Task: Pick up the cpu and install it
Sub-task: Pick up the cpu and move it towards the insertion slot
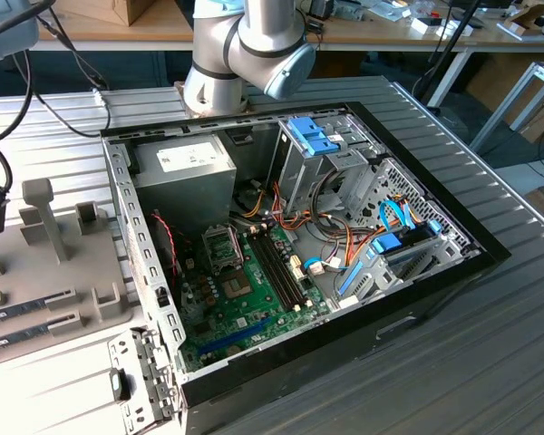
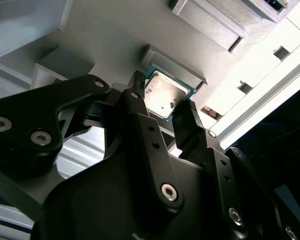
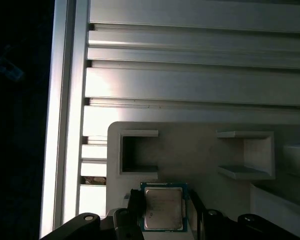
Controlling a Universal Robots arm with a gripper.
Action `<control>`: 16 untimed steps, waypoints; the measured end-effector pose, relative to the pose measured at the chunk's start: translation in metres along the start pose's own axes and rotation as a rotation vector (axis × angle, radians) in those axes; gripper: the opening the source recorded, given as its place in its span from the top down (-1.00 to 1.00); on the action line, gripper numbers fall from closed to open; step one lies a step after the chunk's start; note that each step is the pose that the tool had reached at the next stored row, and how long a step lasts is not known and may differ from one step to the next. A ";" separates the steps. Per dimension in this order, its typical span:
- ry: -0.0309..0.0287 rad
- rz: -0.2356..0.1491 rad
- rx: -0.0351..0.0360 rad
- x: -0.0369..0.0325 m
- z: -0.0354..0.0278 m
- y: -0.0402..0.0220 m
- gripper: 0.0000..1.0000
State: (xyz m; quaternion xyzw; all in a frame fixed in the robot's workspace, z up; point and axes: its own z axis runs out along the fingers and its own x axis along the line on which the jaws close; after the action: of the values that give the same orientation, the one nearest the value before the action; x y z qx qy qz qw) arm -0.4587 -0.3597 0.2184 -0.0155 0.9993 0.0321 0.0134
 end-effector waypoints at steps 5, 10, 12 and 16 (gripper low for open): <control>-0.0002 0.000 -0.0003 -0.0001 -0.0025 0.0002 0.06; -0.0002 0.000 -0.0006 -0.0001 -0.0041 0.0003 0.06; -0.0001 0.000 -0.0006 -0.0001 -0.0046 0.0003 0.06; -0.0001 0.000 -0.0006 -0.0001 -0.0053 0.0003 0.06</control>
State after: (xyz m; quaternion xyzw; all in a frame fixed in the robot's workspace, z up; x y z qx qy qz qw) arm -0.4588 -0.3597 0.2237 -0.0155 0.9993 0.0324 0.0135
